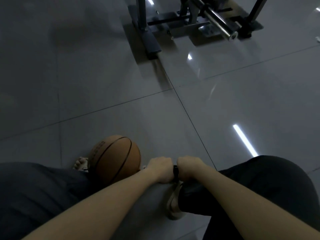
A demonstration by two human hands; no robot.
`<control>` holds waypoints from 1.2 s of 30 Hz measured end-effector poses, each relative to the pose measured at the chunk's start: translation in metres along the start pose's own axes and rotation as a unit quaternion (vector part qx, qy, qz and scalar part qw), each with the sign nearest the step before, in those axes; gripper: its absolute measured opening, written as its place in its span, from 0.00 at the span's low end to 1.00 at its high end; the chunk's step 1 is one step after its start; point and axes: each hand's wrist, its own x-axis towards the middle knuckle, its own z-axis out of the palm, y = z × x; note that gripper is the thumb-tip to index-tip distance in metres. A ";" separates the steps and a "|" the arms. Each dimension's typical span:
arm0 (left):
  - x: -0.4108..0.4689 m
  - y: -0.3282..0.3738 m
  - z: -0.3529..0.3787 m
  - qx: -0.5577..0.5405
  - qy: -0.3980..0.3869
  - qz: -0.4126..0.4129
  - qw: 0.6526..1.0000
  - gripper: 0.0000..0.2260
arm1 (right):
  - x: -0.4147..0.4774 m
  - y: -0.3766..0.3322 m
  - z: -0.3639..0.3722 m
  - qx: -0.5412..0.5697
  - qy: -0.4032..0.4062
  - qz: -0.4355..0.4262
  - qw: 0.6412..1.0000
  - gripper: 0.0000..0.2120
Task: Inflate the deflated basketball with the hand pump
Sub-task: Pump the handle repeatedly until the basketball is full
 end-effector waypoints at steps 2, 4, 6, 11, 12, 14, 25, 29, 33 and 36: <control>0.001 0.000 -0.003 0.002 0.005 -0.003 1.000 0.08 | 0.003 0.001 -0.001 -0.008 0.015 0.003 1.000 0.09; -0.004 0.002 -0.008 0.003 -0.008 -0.006 1.000 0.07 | -0.004 0.000 -0.005 -0.005 0.020 0.008 1.000 0.09; -0.009 0.006 -0.019 0.010 -0.016 -0.006 1.000 0.06 | -0.013 -0.002 -0.013 0.005 0.010 0.012 1.000 0.09; -0.031 0.011 -0.064 0.004 -0.031 -0.003 0.999 0.06 | -0.050 -0.006 -0.062 0.066 -0.022 0.001 0.998 0.11; -0.032 0.011 -0.079 -0.008 -0.030 0.003 1.000 0.07 | -0.057 -0.004 -0.078 0.082 -0.020 -0.002 0.996 0.10; -0.045 0.009 -0.112 -0.033 -0.030 0.009 0.999 0.06 | -0.079 -0.005 -0.110 0.098 -0.007 -0.001 0.995 0.06; -0.048 0.012 -0.074 0.043 -0.030 -0.003 0.999 0.12 | -0.066 -0.023 -0.060 -0.001 0.069 0.008 0.998 0.04; -0.031 0.002 -0.061 0.029 -0.001 -0.007 1.000 0.11 | -0.039 -0.016 -0.052 -0.008 0.054 0.001 0.999 0.11; -0.014 -0.005 -0.037 0.032 -0.008 -0.004 0.999 0.06 | -0.014 -0.012 -0.034 -0.006 0.034 0.000 0.999 0.13; -0.006 -0.005 -0.018 0.018 -0.012 0.001 1.000 0.06 | -0.008 -0.008 -0.015 -0.006 0.027 0.007 1.000 0.12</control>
